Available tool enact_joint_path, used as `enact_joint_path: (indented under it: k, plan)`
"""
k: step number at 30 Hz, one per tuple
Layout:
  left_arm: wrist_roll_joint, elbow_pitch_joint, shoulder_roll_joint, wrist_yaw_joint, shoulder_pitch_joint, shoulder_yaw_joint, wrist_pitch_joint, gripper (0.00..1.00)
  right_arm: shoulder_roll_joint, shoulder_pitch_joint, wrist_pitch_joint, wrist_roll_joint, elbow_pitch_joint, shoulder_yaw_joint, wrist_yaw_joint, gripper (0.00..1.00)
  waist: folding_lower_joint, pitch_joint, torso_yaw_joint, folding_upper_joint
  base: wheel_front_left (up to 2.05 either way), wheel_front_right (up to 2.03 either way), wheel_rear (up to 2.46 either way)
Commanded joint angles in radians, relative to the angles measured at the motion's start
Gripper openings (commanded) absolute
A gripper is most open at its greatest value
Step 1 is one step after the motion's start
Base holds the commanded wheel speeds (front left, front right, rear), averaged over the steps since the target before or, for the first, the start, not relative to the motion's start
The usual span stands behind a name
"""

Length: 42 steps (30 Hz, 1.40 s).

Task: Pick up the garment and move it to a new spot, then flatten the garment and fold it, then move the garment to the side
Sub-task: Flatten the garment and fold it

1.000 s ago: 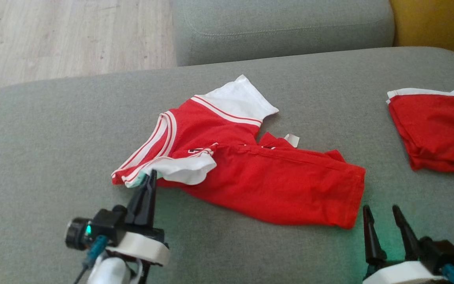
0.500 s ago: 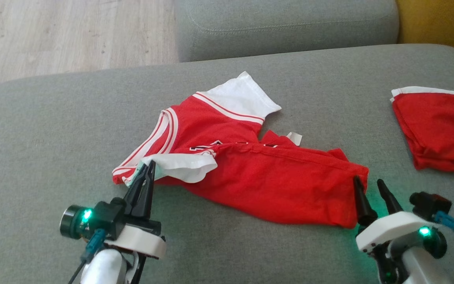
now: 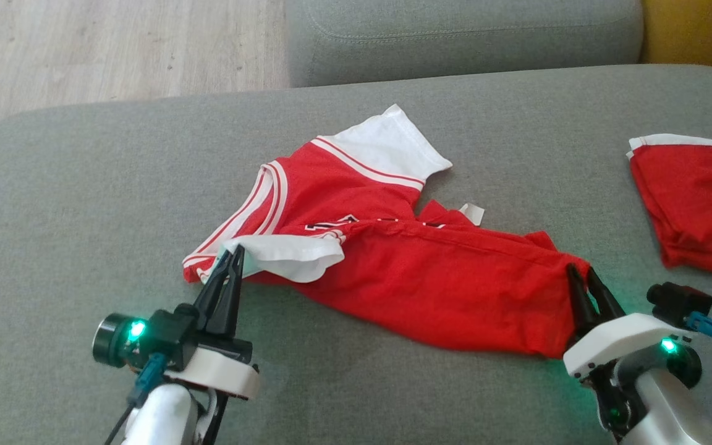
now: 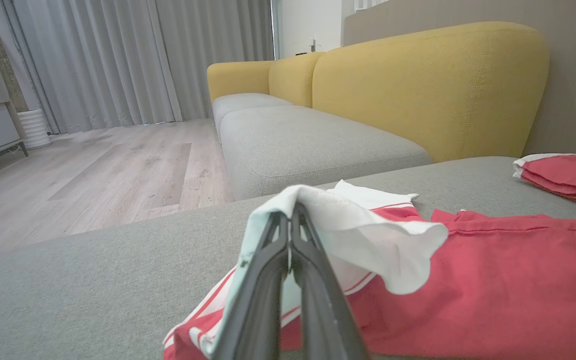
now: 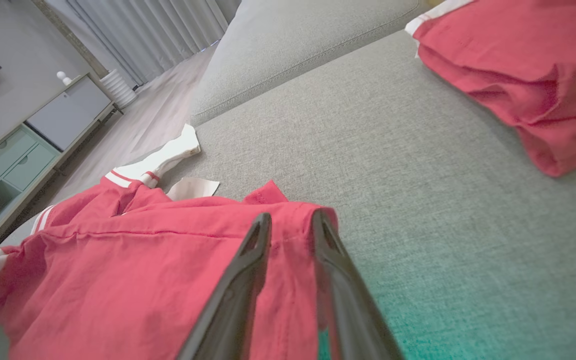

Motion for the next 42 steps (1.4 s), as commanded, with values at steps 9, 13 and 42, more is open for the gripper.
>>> enact_joint_path:
  k: [9,13,42]
  plan:
    - [0.013,-0.045,0.014,0.001,-0.055,0.068,-0.005,0.00,-0.037,-0.048,-0.041,0.041,-0.012,0.048,0.007,0.00,-0.0001,-0.009,-0.007,0.0000,0.00,0.00,0.00]
    - [-0.001,-0.085,0.020,-0.004,-0.067,0.085,-0.005,0.00,-0.066,-0.054,-0.058,0.047,-0.068,0.054,0.007,0.00,-0.0001,-0.017,-0.015,0.0000,0.00,0.00,0.00]
    - [-0.326,-0.155,0.243,-0.028,-0.861,-0.067,0.157,0.00,-0.385,-0.536,0.243,-0.034,-0.572,-0.131,0.007,0.00,-0.0001,0.028,0.022,0.0000,0.00,0.00,0.00]
